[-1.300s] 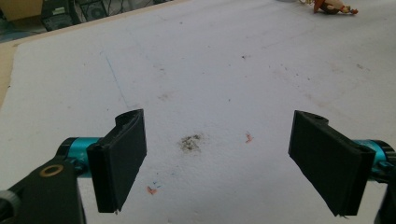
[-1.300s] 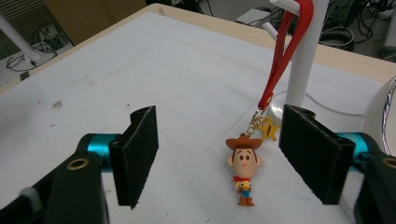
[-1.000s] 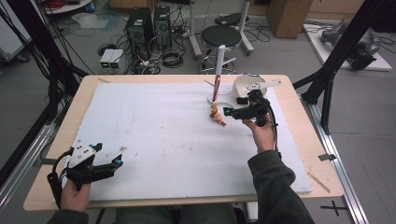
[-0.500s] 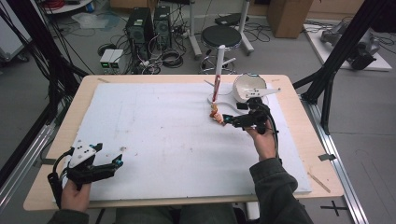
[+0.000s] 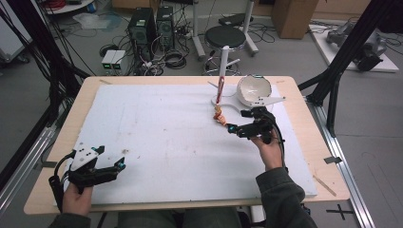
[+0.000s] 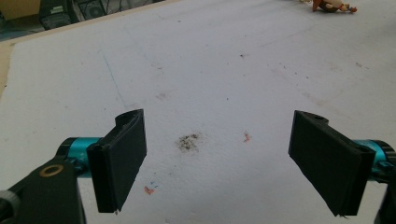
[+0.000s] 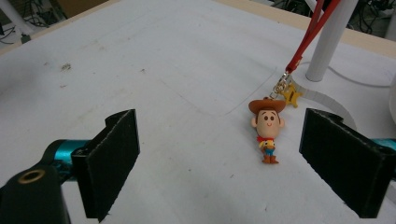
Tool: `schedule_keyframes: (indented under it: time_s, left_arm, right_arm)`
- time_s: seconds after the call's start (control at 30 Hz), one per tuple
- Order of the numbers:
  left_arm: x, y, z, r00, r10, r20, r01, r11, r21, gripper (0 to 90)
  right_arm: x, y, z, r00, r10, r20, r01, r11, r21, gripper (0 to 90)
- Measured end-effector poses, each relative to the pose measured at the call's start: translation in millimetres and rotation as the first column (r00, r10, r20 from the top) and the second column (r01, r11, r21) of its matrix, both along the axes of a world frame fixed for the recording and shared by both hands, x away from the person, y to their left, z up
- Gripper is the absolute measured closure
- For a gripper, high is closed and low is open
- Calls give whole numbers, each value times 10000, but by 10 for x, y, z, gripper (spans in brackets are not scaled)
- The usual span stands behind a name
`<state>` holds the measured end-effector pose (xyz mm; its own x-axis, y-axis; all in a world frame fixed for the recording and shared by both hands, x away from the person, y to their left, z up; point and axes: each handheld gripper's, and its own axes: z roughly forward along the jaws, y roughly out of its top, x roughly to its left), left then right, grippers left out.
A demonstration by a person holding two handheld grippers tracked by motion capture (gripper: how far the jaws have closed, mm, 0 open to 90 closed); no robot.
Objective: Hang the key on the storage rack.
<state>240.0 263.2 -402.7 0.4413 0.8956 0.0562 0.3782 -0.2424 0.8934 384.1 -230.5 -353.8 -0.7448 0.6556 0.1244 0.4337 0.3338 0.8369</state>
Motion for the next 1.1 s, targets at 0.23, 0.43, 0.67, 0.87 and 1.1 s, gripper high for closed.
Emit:
schedule_keyframes:
  time_s: [0.23,0.43,0.67,0.87,1.1]
  left_arm:
    - [-2,3,-2,10000,39,-9,-39,10000,-12,197]
    - [-4,5,1,10000,36,-17,-36,10000,19,197]
    - [-4,3,-1,10000,48,-13,-48,10000,-2,197]
    - [-4,0,-3,10000,63,-1,-63,10000,7,197]
    - [-4,-6,-5,10000,43,-11,-43,10000,-24,196]
  right_arm:
    - [-76,26,40,9995,160,265,-161,9999,7,112]
    - [-146,22,52,9990,220,386,-219,9998,-25,112]
    - [-236,-9,-10,9990,203,402,-206,9998,64,111]
    - [-301,-46,-45,9991,168,385,-162,9997,-176,112]
    - [-382,-95,-102,9989,219,414,-212,9996,-162,112]
